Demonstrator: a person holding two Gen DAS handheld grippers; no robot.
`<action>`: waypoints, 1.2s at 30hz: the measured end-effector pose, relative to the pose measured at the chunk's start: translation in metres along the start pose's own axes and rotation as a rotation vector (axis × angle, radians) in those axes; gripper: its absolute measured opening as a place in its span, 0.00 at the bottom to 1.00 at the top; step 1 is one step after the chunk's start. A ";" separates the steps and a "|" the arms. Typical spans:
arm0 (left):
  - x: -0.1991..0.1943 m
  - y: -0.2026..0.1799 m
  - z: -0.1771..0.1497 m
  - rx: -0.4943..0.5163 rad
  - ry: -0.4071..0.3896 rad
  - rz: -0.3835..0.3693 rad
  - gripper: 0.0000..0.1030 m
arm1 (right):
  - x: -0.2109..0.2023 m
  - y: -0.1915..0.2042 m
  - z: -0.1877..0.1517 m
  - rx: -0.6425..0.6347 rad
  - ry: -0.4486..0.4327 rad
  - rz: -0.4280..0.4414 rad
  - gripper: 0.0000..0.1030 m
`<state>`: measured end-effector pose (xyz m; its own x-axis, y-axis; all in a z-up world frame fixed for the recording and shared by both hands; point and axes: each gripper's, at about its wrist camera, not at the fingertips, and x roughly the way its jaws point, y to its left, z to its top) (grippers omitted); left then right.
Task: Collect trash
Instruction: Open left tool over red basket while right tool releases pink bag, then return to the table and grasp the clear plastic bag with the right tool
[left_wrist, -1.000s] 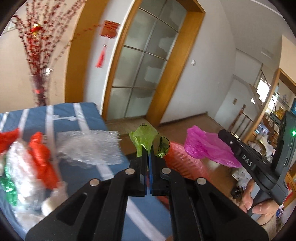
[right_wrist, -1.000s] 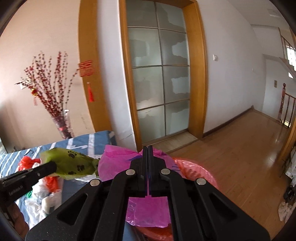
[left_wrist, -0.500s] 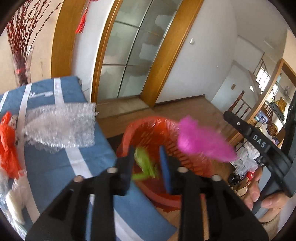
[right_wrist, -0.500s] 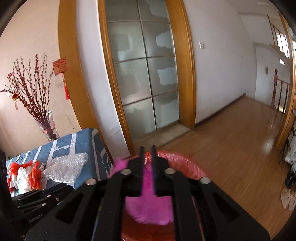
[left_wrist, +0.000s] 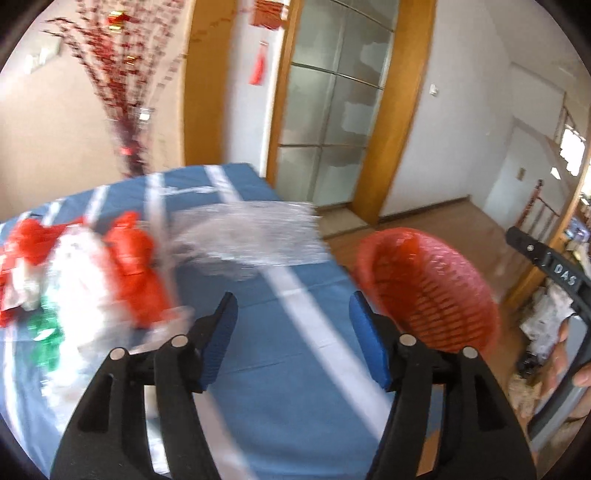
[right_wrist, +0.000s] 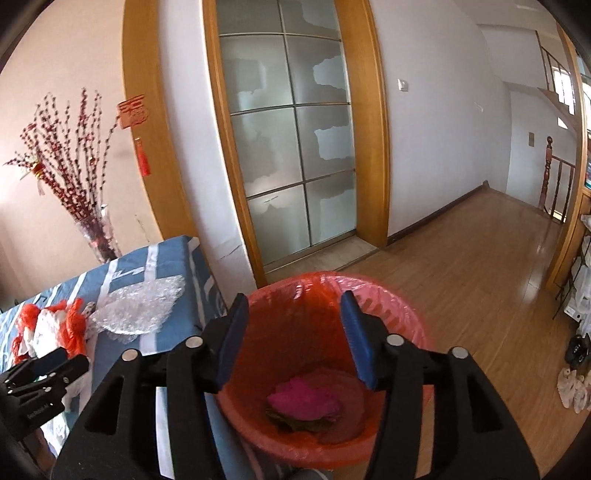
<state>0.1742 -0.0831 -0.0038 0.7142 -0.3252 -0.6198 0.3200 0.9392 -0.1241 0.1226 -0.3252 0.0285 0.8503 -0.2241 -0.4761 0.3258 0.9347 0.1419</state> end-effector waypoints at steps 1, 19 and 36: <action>-0.006 0.008 -0.002 -0.005 -0.008 0.020 0.62 | -0.002 0.006 -0.002 -0.007 0.002 0.008 0.53; -0.106 0.166 -0.060 -0.213 -0.124 0.461 0.77 | -0.003 0.180 -0.068 -0.195 0.160 0.334 0.61; -0.129 0.227 -0.097 -0.365 -0.086 0.521 0.77 | 0.019 0.262 -0.121 -0.263 0.338 0.440 0.50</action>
<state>0.0942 0.1830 -0.0275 0.7710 0.1906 -0.6076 -0.3044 0.9484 -0.0888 0.1741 -0.0508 -0.0483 0.6896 0.2584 -0.6765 -0.1758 0.9660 0.1897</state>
